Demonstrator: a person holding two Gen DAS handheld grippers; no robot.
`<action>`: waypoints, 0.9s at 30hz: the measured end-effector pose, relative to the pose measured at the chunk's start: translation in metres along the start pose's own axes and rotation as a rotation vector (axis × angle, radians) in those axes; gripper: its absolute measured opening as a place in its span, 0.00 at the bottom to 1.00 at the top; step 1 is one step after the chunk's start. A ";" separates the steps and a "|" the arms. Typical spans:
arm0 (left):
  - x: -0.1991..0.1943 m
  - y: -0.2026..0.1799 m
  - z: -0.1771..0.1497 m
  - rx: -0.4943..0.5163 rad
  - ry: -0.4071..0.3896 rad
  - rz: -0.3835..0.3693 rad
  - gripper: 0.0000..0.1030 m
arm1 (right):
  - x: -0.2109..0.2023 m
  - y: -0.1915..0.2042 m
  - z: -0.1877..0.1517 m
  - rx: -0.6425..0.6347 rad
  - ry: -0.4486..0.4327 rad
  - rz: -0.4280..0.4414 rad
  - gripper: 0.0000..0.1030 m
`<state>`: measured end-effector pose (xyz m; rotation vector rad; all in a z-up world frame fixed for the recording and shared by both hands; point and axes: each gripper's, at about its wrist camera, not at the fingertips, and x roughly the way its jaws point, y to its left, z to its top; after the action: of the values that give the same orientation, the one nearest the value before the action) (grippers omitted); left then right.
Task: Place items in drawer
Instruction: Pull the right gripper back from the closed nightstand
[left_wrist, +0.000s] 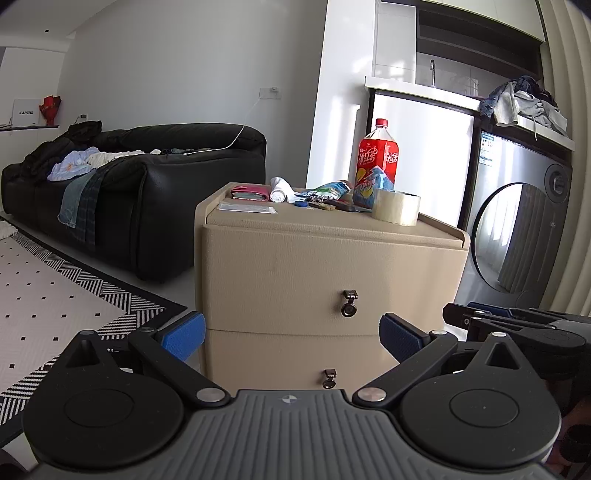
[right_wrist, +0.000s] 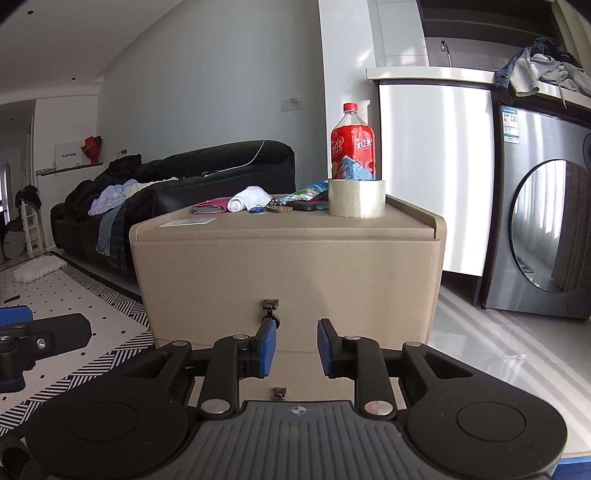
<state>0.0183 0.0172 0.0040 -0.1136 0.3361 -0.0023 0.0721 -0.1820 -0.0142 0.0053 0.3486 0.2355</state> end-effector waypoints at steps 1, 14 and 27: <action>0.000 0.000 0.000 0.000 0.000 -0.002 1.00 | -0.002 -0.001 0.000 0.004 0.000 -0.001 0.28; 0.006 0.000 -0.003 0.006 0.010 0.003 1.00 | -0.025 -0.008 -0.005 0.016 -0.024 0.001 0.35; 0.005 -0.002 -0.005 0.014 0.012 0.004 1.00 | -0.040 -0.011 -0.007 0.013 -0.051 0.002 0.45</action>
<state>0.0217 0.0147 -0.0019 -0.0989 0.3484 -0.0015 0.0360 -0.2017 -0.0080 0.0241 0.2997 0.2342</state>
